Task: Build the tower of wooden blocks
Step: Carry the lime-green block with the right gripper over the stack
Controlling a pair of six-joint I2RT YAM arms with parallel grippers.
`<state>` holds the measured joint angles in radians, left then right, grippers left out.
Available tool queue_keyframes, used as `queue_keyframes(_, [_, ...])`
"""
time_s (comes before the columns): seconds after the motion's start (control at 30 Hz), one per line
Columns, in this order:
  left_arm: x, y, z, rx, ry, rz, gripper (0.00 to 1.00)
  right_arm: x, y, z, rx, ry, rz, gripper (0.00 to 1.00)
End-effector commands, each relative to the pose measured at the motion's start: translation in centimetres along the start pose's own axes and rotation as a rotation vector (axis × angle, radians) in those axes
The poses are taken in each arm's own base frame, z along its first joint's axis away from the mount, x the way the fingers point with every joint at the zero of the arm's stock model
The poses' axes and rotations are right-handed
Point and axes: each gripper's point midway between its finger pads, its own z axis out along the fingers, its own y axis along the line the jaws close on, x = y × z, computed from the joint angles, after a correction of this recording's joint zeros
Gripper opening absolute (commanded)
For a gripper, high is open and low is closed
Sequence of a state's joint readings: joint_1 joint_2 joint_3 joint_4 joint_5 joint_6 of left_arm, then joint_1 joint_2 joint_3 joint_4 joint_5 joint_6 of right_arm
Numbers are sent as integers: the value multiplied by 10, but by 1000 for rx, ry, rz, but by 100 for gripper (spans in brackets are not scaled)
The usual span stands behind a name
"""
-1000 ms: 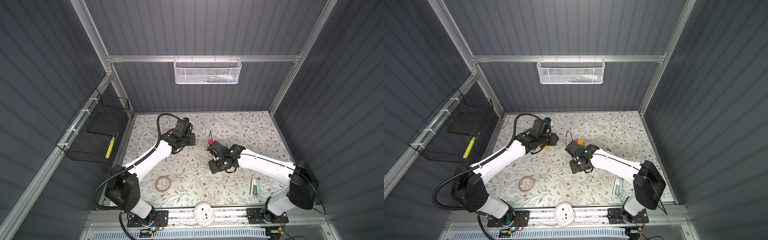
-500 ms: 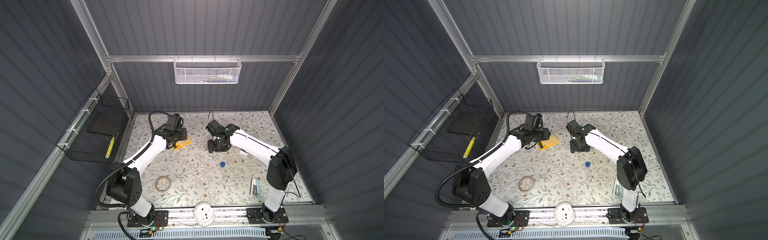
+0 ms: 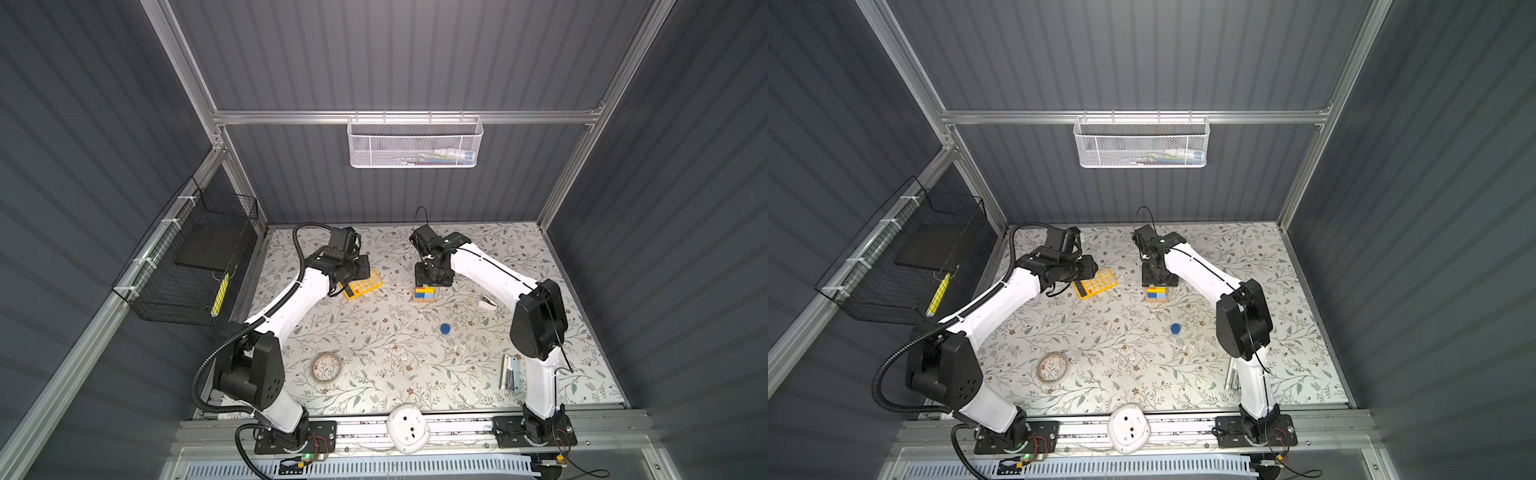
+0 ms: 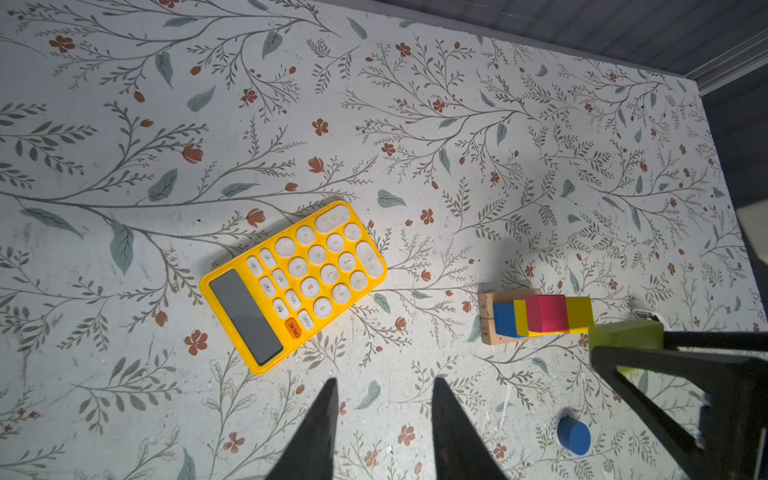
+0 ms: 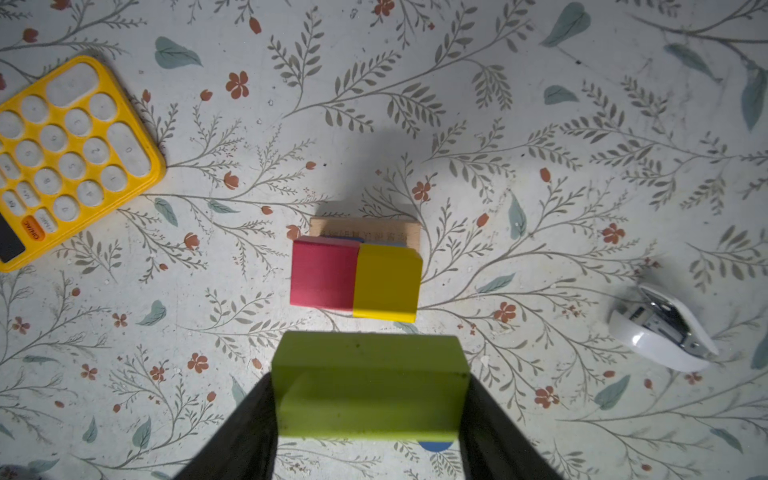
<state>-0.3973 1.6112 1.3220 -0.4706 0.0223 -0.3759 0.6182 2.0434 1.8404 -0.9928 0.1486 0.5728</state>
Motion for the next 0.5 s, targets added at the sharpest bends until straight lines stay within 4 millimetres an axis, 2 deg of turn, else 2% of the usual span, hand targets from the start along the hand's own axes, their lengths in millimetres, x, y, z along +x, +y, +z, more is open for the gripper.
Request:
queue_keyframes(0.0, [-4, 0, 2, 12, 12, 10, 38, -7, -7, 0, 29, -6, 39, 47])
queue_keyframes(0.47, [-2, 5, 5, 14, 21, -2, 37, -18, 5, 15, 9, -10, 69, 46])
